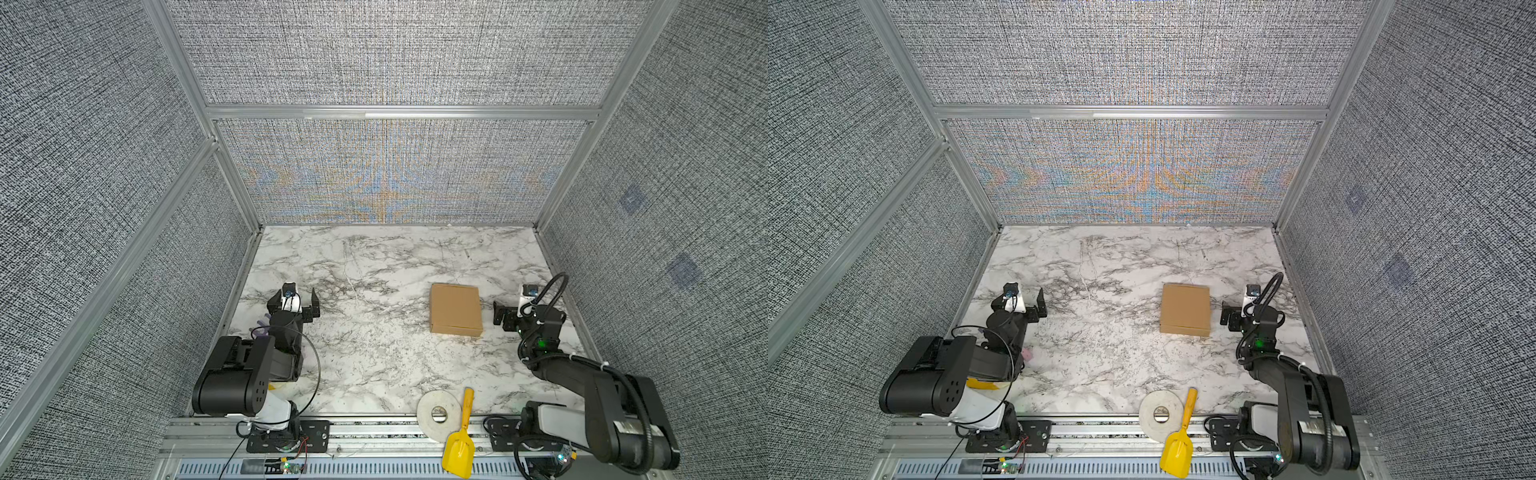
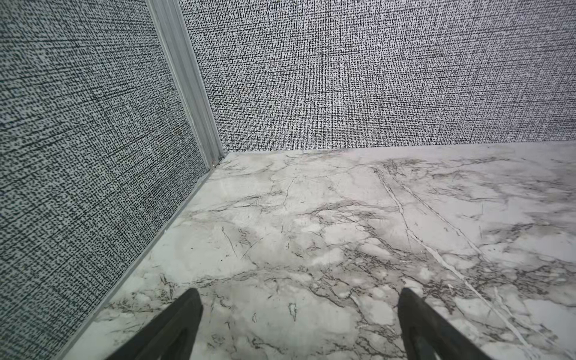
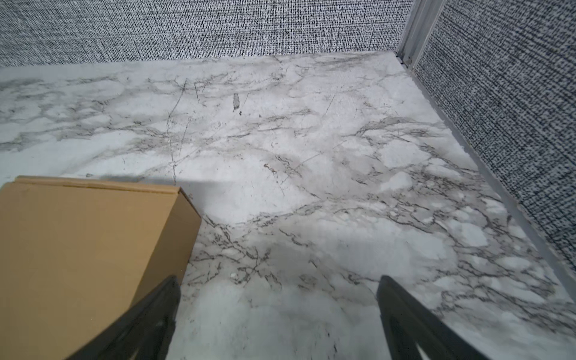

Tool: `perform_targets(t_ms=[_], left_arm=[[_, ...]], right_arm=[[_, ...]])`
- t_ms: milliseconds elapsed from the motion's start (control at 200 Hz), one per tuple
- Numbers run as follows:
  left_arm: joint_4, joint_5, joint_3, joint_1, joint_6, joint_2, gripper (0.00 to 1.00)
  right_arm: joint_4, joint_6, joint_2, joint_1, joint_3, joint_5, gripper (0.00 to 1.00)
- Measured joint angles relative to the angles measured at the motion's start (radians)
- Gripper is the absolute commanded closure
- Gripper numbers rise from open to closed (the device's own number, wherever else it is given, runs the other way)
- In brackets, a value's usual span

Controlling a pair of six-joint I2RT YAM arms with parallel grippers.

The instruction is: Fold the paper box

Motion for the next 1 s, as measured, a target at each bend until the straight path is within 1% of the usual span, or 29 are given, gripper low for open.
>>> perform_targets(t_ms=[125,215,255,325,415,506,1001], left_arm=[[0.007,0.0,-0.001,0.0,0.0,0.0,0.01],[0.007,0.0,-0.001,0.0,0.0,0.0,0.01],[0.007,0.0,-0.002,0.0,0.0,0.0,0.01],[0.007,0.0,-0.002,0.0,0.0,0.0,0.01],[0.007,0.0,-0.002,0.0,0.0,0.001,0.01],[0.007,0.0,-0.002,0.0,0.0,0.001,0.01],[0.013,0.0,-0.003,-0.001,0.0,0.003,0.01]], right_arm=[[0.146,0.021,0.098,-0.003,0.006,-0.022,0.01],[0.264,0.037,0.209,-0.01,0.002,-0.024,0.01],[0.289,0.048,0.246,-0.014,0.0,-0.024,0.01],[0.264,0.056,0.235,-0.019,0.014,-0.018,0.01],[0.326,0.068,0.249,-0.014,0.038,0.016,0.01],[0.317,0.072,0.249,-0.009,0.035,0.028,0.01],[0.296,0.056,0.258,0.008,0.066,0.013,0.01]])
